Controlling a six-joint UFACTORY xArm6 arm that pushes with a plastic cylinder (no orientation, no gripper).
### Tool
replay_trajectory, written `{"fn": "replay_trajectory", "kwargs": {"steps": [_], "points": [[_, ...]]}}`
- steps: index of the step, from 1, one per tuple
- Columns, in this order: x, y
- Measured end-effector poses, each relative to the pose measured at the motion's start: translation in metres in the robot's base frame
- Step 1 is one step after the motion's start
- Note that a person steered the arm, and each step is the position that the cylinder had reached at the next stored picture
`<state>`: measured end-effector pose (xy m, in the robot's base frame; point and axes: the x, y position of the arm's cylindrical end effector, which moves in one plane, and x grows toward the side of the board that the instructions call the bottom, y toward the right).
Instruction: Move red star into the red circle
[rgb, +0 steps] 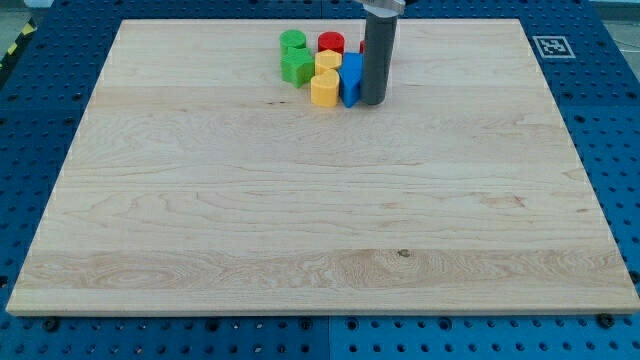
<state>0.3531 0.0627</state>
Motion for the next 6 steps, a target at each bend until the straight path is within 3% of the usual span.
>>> {"fn": "replay_trajectory", "kwargs": {"steps": [2, 3, 4, 6], "points": [[-0.012, 0.079], [-0.066, 0.103], [-0.099, 0.099], [-0.099, 0.068]]}}
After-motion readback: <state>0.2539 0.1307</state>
